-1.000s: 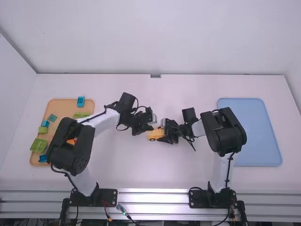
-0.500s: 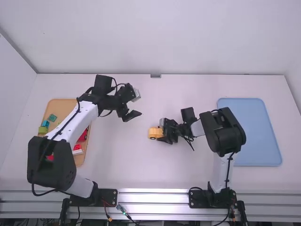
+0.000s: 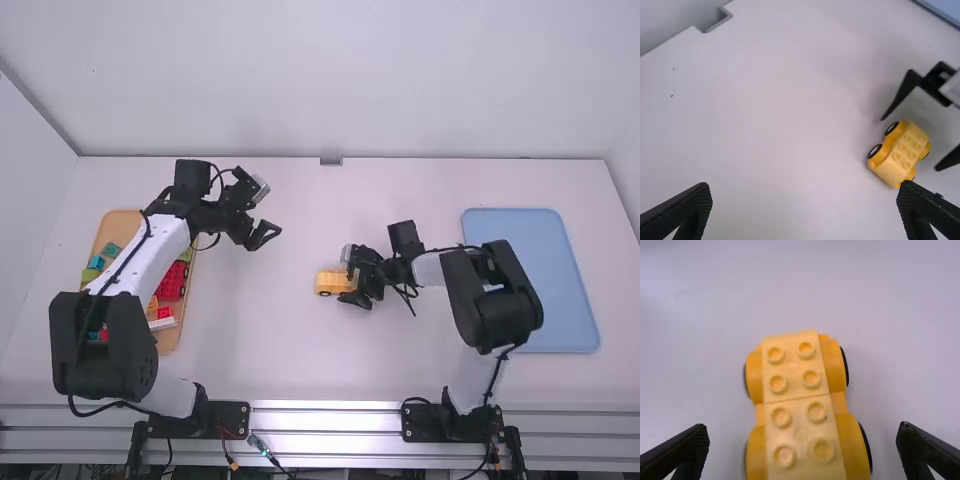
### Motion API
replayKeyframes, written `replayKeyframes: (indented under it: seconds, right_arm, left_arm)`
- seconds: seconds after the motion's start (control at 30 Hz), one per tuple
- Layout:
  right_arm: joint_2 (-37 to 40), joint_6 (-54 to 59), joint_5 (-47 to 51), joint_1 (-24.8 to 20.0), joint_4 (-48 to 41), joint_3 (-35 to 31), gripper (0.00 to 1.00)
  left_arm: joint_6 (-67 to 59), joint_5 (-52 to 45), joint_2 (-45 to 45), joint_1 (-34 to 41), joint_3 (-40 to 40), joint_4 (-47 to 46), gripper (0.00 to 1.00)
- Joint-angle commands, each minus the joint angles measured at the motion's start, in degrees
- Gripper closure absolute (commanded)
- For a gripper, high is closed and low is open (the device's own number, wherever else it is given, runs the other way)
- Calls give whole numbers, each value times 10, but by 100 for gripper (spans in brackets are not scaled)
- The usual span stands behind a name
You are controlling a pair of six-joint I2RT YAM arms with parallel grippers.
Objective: Assemble lego blocks to make yellow taxi
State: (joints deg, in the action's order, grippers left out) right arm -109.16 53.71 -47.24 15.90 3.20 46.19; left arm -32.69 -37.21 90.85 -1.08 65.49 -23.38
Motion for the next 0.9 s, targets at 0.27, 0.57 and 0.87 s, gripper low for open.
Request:
replayKeyframes:
  seconds: [0.27,0.57,0.87]
  right_arm:
    - [189,2,154,-1,-148,41,1]
    - [214,4,156,4,-117,40,1]
    - [214,21,156,10,-109,40,1]
  left_arm:
    - [230,122,-4,-63,-6,0,1]
    - [803,443,-4,-172,-6,-156,1]
    - [868,478,-4,-246,-19,-222,1]
